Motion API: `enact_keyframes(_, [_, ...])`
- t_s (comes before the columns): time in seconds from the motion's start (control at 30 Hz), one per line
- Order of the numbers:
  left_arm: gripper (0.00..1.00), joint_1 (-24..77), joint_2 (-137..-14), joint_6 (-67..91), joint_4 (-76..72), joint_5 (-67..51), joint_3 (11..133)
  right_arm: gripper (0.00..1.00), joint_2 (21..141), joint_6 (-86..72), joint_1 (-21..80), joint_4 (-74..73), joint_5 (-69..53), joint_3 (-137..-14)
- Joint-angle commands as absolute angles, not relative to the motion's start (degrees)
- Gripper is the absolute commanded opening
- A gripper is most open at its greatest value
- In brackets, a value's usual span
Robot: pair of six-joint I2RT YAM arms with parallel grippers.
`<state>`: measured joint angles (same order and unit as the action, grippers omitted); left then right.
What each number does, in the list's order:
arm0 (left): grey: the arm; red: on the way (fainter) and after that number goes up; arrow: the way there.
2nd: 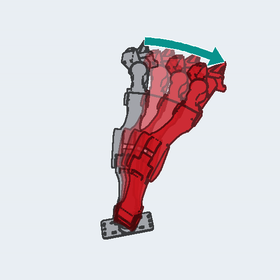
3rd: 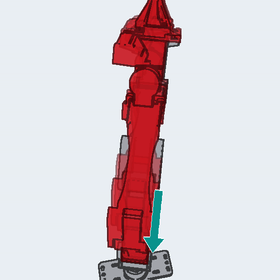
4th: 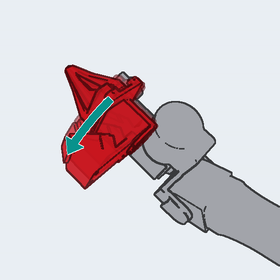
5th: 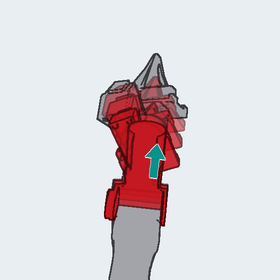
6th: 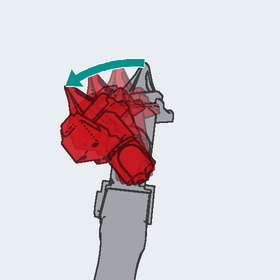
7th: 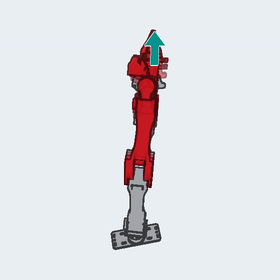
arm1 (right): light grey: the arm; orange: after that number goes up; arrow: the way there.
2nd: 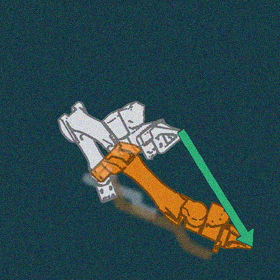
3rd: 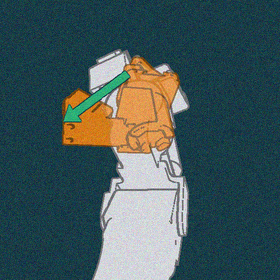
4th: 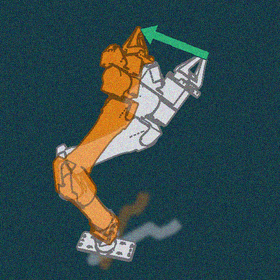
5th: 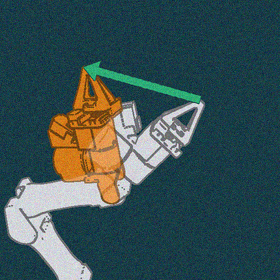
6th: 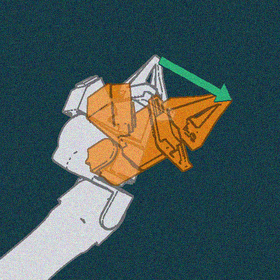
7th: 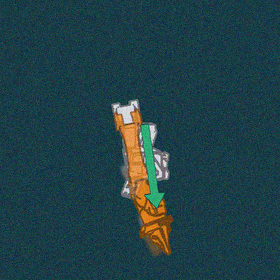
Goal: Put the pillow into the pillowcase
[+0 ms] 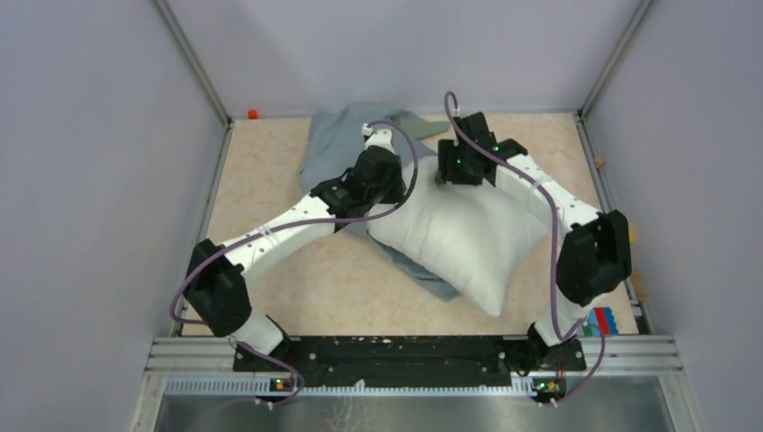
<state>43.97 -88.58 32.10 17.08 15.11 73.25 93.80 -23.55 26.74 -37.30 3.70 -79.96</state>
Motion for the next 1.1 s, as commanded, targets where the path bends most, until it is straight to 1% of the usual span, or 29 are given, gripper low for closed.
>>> enact_keyframes(0.0, [0.42, 46.0, -85.0, 28.9, 24.0, 13.5, 78.5, 0.55, 99.9, -21.8, 25.8, -31.4, 8.0, -89.7])
enact_keyframes(0.07, [0.54, 45.7, -84.3, 25.8, 24.3, 17.4, 80.4, 0.53, 98.5, -21.9, 26.5, -30.4, 8.2, -88.7])
enact_keyframes(0.1, [0.6, 45.2, -84.5, 24.1, 25.0, 18.8, 81.9, 0.53, 97.5, -22.2, 26.8, -30.2, 8.2, -87.8])
enact_keyframes(0.13, [0.65, 44.4, -85.3, 22.6, 26.6, 19.9, 84.0, 0.54, 96.3, -22.5, 26.9, -30.1, 8.0, -86.8])
enact_keyframes(0.3, [0.76, 41.6, -91.3, 16.6, 33.0, 25.4, 91.7, 0.68, 88.0, -24.3, 26.9, -29.7, 5.9, -81.6])
enact_keyframes(0.37, [0.81, 40.2, -93.5, 14.7, 33.3, 24.9, 93.3, 0.74, 84.6, -24.9, 27.0, -30.4, 5.5, -80.9])
enact_keyframes(0.4, [0.81, 39.4, -95.4, 14.3, 34.4, 24.1, 94.6, 0.76, 83.5, -25.1, 27.1, -31.0, 5.6, -80.8])
enact_keyframes(0.53, [0.84, 37.6, -101.6, 12.6, 34.9, 18.9, 98.0, 0.81, 79.7, -25.9, 27.8, -33.1, 5.5, -79.8])
enact_keyframes(0.6, [0.82, 37.6, -103.8, 12.6, 35.7, 19.2, 99.5, 0.82, 78.3, -26.4, 28.5, -33.8, 6.0, -77.9])
enact_keyframes(0.67, [0.77, 37.5, -105.1, 12.9, 36.9, 21.5, 100.7, 0.83, 77.2, -27.1, 29.0, -33.0, 6.4, -74.3])
enact_keyframes(0.7, [0.73, 37.5, -105.3, 12.9, 37.3, 23.2, 101.0, 0.83, 76.9, -27.4, 29.1, -32.1, 6.5, -72.0])
enact_keyframes(0.8, [0.56, 37.5, -104.3, 12.0, 37.4, 27.0, 100.8, 0.84, 77.6, -28.1, 29.1, -30.0, 7.3, -65.6])
enact_keyframes(0.9, [0.44, 37.5, -103.1, 10.3, 36.9, 29.0, 100.9, 0.84, 79.5, -28.6, 28.6, -26.1, 8.3, -60.7])
enact_keyframes(0.93, [0.4, 37.3, -103.1, 9.8, 37.0, 29.3, 101.1, 0.82, 80.7, -28.9, 28.4, -25.4, 8.2, -60.0])
enact_keyframes(1.0, [0.29, 36.4, -103.5, 9.2, 37.6, 28.4, 101.8, 0.76, 82.6, -29.1, 27.9, -24.2, 7.6, -59.0])
enact_keyframes(1.07, [0.15, 35.7, -103.7, 8.8, 38.1, 27.7, 101.8, 0.69, 83.3, -29.3, 27.9, -23.2, 7.5, -58.4])
